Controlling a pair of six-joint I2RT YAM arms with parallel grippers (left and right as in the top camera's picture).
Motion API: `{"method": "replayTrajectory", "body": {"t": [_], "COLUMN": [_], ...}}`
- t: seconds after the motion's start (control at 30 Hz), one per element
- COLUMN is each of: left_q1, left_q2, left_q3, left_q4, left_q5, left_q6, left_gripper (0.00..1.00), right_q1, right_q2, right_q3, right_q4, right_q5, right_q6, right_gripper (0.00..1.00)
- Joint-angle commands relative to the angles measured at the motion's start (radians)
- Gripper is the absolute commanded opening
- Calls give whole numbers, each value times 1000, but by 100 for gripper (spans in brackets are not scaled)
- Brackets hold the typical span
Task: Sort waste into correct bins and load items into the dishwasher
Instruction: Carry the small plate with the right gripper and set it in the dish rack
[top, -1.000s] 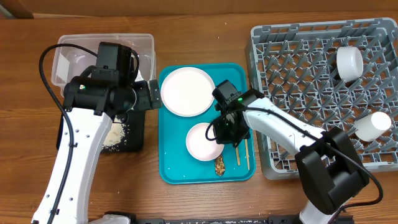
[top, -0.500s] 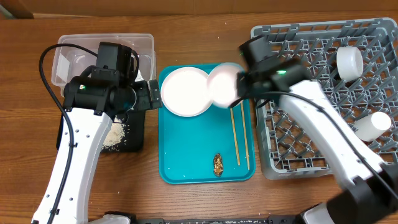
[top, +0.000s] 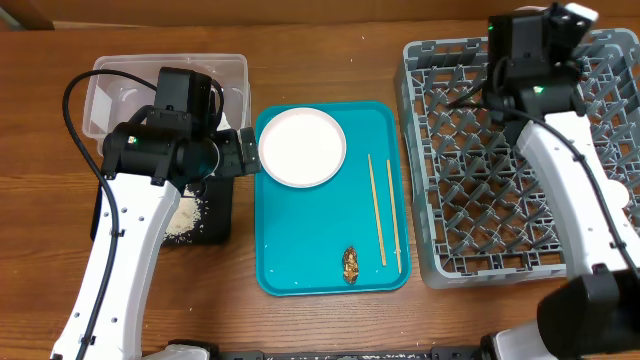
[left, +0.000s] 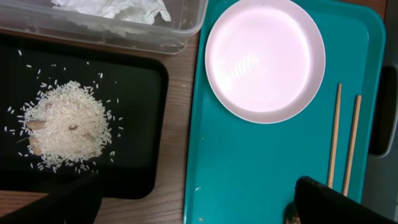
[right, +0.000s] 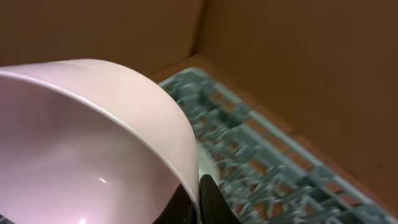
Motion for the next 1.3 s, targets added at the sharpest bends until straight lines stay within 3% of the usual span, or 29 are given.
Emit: {"method": "replayTrajectory", "body": {"t": [0.0, 0.5, 0.8, 1.27], "left_q1": [5, 4, 4, 4], "left_q2": [5, 5, 5, 5], "left_q3": [-6, -6, -6, -6], "left_q4": [5, 0, 0, 1], "left_q5": [-8, 0, 0, 0], "left_q6": [-13, -14, -17, -17], "left_gripper": [100, 100, 100, 100], "right_q1": [-32, -30, 11, 17], "right_q2": [80, 352, 352, 294], "right_q3": [10, 7, 7, 8], "right_q4": [31, 24, -51, -277], "right_q5": [180, 153, 81, -247], "right_q6": [0, 5, 34, 37], "right_gripper": [4, 4, 4, 4]}}
